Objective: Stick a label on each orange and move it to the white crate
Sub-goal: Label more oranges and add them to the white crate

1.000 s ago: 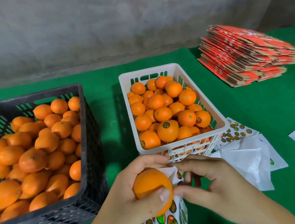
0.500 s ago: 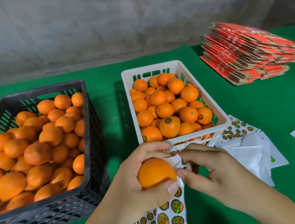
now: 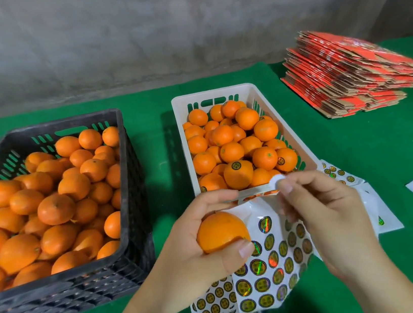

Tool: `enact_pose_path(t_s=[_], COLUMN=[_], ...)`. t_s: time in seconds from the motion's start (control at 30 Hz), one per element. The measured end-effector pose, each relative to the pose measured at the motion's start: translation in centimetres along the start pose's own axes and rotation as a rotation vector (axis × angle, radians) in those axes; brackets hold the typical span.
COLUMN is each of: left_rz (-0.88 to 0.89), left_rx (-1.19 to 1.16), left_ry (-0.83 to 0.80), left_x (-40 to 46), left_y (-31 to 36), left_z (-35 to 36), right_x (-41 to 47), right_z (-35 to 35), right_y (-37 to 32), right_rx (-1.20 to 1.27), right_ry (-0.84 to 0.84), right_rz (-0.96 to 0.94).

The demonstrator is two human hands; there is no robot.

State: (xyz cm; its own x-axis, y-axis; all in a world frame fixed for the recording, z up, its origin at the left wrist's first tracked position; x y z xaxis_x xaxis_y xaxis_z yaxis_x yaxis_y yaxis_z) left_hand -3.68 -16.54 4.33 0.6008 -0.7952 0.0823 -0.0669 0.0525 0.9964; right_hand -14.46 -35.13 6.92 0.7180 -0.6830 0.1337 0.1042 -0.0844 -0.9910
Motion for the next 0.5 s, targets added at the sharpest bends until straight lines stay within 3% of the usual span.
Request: enact_pose_path(t_s=[0.1, 0.2, 0.37, 0.5], left_rz=[-0.032, -0.033, -0.091, -0.345], left_rx=[-0.056, -0.114, -0.112, -0.533], left_ry=[0.025, 0.044, 0.158, 0.247], left_x=[0.2, 0.4, 0.0, -0.4], left_y=[-0.4, -0.7, -2.1, -2.3], left_z=[0.6, 1.1, 0.6, 2.3], right_x=[-1.3, -3.0, -3.6, -4.7], right_z=[1.0, 4.4, 4.7, 5.6], right_y=[-2.5, -3.1, -0.9, 0.4], right_rx=[-0.164, -0.483, -0.585, -0.910], right_ry=[0.018, -0.264, -0.604, -0.495], right_rz=[-0.261, -0.513, -0.333, -0.499])
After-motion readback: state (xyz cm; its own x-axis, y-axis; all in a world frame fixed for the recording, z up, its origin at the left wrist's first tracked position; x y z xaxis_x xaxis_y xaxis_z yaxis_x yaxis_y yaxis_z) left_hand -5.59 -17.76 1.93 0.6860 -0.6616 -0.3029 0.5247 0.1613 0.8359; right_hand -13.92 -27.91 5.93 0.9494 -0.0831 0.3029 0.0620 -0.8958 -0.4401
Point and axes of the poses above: each hand's wrist, its own x-axis towards the middle knuckle, its own z-axis out of the palm, y = z × x, the point moved 6 cm from there along x, towards the middle knuckle, and after that the axes turned 2 degrees about z, right-handed, at the moved point
